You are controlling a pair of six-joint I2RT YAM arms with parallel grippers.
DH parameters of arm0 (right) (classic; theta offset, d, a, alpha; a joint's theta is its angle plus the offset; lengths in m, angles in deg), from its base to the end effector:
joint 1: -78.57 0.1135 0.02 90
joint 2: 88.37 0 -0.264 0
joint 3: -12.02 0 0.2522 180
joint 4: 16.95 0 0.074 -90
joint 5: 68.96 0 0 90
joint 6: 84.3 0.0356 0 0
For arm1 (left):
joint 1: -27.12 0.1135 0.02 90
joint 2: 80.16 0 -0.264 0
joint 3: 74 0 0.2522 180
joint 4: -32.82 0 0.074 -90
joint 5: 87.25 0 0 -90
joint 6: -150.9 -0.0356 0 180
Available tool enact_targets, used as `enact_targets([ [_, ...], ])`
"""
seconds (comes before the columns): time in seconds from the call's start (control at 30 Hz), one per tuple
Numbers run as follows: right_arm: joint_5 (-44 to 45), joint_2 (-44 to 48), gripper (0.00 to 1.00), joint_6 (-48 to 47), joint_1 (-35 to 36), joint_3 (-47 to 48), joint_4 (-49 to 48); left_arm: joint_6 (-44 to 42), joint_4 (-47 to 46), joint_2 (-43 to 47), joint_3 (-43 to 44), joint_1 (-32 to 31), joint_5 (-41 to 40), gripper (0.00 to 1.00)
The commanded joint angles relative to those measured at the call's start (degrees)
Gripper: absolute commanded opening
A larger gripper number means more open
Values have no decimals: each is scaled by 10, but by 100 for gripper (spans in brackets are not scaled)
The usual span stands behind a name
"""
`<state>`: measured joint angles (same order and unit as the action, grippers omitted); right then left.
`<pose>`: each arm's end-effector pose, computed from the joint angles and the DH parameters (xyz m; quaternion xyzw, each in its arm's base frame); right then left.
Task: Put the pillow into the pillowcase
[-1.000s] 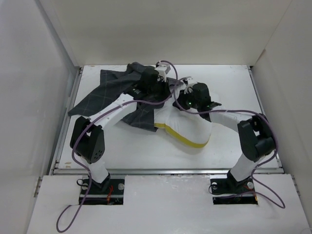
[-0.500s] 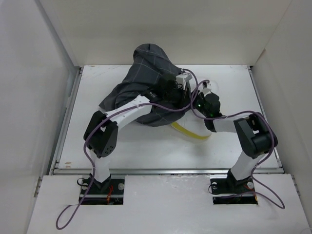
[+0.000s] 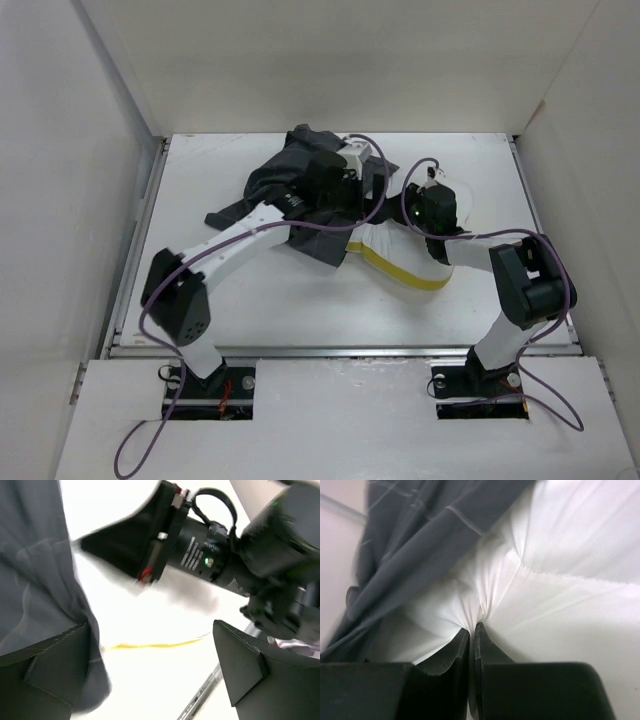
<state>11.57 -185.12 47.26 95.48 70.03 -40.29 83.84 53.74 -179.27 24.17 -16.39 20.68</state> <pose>0.3360 0.1083 0.1889 0.1203 0.7852 0.3523 0.4949 0.2928 -0.2930 0.3299 0.2320 0.7895 -0.4112 0.3922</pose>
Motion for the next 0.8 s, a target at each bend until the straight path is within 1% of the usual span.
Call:
enact_targets([
  [0.0, 24, 28, 10, 12, -16, 51, -27, 13, 25, 131, -41, -13, -154, 100],
  [0.07, 24, 23, 10, 27, -28, 59, -12, 60, 43, 181, -98, -1, -191, 100],
  [0.13, 24, 17, 23, 27, -34, 73, 4, 89, 55, 217, -138, 4, -230, 100],
  [0.17, 24, 17, 27, 18, -34, 73, 5, 111, 60, 226, -177, 10, -243, 100],
  [0.2, 15, 17, 38, 6, -34, 80, 10, 122, 73, 233, -194, 11, -255, 100],
  [0.23, 5, 17, 41, -5, -34, 80, 15, 132, 80, 233, -209, 11, -263, 100],
  [0.27, -5, 27, 46, -51, -34, 80, 15, 139, 80, 239, -238, 11, -270, 100],
  [0.3, -14, 35, 53, -77, -34, 80, 15, 144, 86, 239, -253, 4, -270, 100],
  [0.33, -14, 45, 55, -101, -34, 80, 39, 149, 80, 239, -267, 4, -279, 100],
  [0.37, -20, 67, 59, -146, -34, 80, 51, 156, 80, 228, -279, -7, -286, 100],
  [0.4, -5, 81, 60, -157, -34, 80, 86, 164, 90, 221, -296, -15, -293, 100],
  [0.47, 14, 125, 73, -201, -34, 63, 147, 189, 95, 208, -315, -21, -314, 100],
  [0.5, 25, 140, 77, -224, -34, 63, 176, 189, 95, 192, -332, -21, -314, 100],
  [0.53, 25, 155, 87, -243, -34, 55, 198, 194, 80, 184, -341, -28, -314, 100],
  [0.57, 32, 170, 100, -253, -27, 55, 260, 194, 72, 176, -351, -28, -314, 100],
  [0.63, 51, 214, 100, -278, -11, 44, 302, 202, 37, 147, -365, -34, -308, 100],
  [0.67, 105, 226, 100, -278, 19, 44, 328, 202, 19, 138, -365, -39, -308, 100],
  [0.7, 123, 253, 100, -279, 33, 35, 367, 196, 4, 128, -365, -40, -320, 100],
  [0.73, 149, 265, 100, -299, 62, 20, 377, 196, -18, 107, -355, -40, -330, 100],
  [0.77, 155, 277, 100, -305, 73, 20, 385, 184, -27, 96, -348, -40, -341, 100],
])
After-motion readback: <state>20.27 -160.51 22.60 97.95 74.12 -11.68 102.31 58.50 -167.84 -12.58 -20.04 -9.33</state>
